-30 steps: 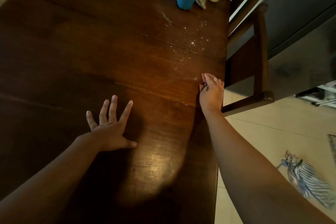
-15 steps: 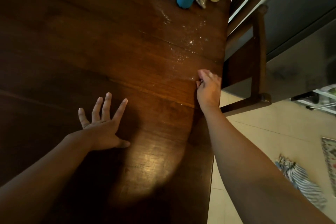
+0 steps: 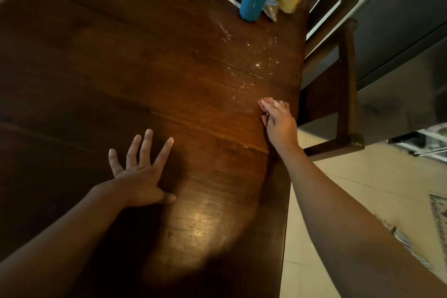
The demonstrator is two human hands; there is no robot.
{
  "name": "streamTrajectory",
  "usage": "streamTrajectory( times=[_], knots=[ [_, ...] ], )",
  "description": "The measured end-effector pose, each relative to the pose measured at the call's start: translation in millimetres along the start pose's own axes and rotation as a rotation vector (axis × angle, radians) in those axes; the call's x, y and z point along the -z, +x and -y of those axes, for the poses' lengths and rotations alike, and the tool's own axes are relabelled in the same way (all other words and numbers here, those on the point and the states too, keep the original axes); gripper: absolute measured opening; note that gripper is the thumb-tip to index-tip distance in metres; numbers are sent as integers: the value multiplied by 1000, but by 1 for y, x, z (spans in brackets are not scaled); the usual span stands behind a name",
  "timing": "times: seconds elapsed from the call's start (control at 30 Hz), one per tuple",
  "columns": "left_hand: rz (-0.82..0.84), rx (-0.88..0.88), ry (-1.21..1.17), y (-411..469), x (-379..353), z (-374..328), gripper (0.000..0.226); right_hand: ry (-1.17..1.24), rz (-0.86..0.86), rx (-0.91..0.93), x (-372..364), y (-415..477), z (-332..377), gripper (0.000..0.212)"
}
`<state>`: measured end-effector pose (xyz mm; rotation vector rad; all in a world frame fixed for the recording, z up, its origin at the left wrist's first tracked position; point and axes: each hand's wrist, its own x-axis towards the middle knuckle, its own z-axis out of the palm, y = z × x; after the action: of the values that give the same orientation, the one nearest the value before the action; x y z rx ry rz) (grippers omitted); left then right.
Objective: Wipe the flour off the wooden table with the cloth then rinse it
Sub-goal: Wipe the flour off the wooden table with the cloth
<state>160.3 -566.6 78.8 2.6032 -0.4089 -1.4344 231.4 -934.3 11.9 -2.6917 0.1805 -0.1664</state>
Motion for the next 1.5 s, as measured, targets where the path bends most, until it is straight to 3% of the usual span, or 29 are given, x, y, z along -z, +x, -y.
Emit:
streamTrajectory(
  times=[0.1, 0.2, 0.23, 0.33, 0.47, 0.53, 0.6, 0.67, 0.7, 0.77, 0.87, 0.97, 1.03, 1.13, 1.17, 1.23, 1.33, 1.4, 1.5],
  knots=[
    [-10, 13, -3, 2, -2, 0, 135, 66, 18, 69, 11, 10, -19, 43],
    [-10, 18, -5, 3, -3, 0, 137, -26, -108, -191, 12, 31, -4, 41],
    [-9, 19, -5, 3, -2, 0, 137, -62, -125, -201, 9, 33, 6, 41],
    [-10, 14, -4, 2, -2, -1, 137, -1, -58, 13, 0, 16, 33, 44],
    [-6, 16, -7, 1, -2, -1, 135, 92, 216, 417, 1, -27, 48, 47],
    [-7, 18, -10, 2, -2, -1, 135, 111, 340, 482, 6, -24, 39, 47],
    [-9, 15, -14, 3, -2, -1, 135, 79, 286, 304, 3, -8, 38, 47],
    [-11, 17, -30, 3, -2, -1, 135, 27, 125, 72, -8, 3, 59, 46],
    [-15, 20, -35, 3, -2, -1, 135, 21, 64, 41, -14, 4, 75, 45],
    [-24, 24, -46, 2, -4, -1, 135, 86, 74, 182, -23, -4, 105, 44],
    [-36, 34, -47, 2, -4, -2, 134, 206, 364, 566, -26, -41, 116, 42],
    [-51, 42, -59, 1, -3, -3, 134, 246, 559, 730, -12, -63, 84, 40],
    [-76, 57, -75, 0, -5, -4, 134, 234, 477, 650, -4, -54, 57, 37],
    [-114, 87, -93, 1, -7, -6, 136, 161, 209, 234, 2, -44, 52, 44],
    [-119, 99, -96, 1, -6, -7, 137, 133, 148, 198, 2, -49, 61, 44],
    [-128, 128, -114, -1, -3, -11, 138, 191, 161, 410, -4, -71, 72, 47],
    [-197, 204, -137, -1, -7, -19, 140, 315, 477, 751, -11, -109, 54, 46],
    [-251, 266, -126, 1, -11, -24, 141, 312, 657, 810, -6, -106, 36, 38],
    [-278, 303, -171, 5, -11, -26, 144, 242, 631, 838, -4, -72, 41, 40]
  ],
)
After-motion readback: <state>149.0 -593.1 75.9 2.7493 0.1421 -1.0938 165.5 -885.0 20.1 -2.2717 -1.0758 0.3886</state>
